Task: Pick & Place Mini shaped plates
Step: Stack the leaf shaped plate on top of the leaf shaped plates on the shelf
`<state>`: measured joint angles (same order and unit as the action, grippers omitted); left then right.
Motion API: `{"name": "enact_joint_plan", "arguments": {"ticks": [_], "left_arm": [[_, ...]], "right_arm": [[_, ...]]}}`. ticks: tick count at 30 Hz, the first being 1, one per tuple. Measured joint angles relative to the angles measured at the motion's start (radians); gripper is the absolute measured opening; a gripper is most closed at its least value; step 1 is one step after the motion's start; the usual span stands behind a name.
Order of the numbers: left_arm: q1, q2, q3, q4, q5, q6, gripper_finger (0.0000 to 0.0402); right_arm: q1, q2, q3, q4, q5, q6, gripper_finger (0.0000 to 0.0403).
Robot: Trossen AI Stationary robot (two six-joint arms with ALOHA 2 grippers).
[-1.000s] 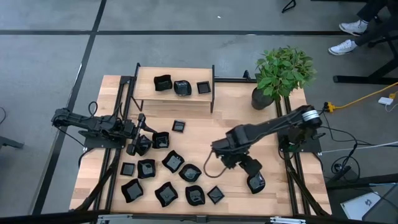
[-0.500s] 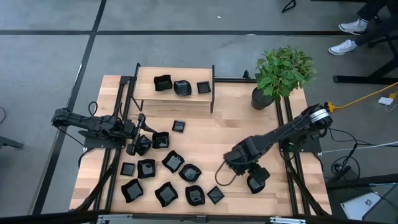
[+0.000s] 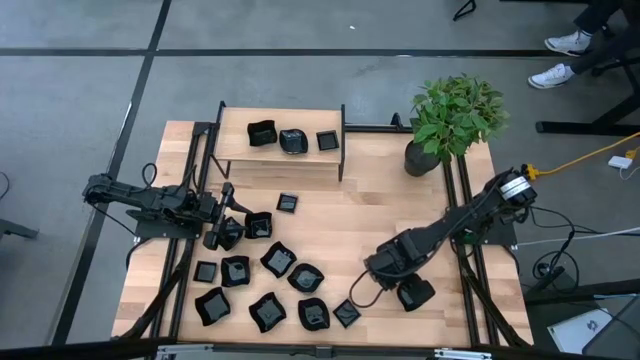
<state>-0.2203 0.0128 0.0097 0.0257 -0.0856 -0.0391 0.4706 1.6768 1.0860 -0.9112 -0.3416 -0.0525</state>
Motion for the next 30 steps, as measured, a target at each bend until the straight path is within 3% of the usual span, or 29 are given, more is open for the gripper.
{"name": "enact_joint_plan", "arguments": {"ticks": [30], "left_arm": [[0.0,0.0,0.0,0.0,0.0,0.0,0.0207]], "right_arm": [[0.012,0.023,-0.029,0.046,0.0,0.02,0.0154]]}}
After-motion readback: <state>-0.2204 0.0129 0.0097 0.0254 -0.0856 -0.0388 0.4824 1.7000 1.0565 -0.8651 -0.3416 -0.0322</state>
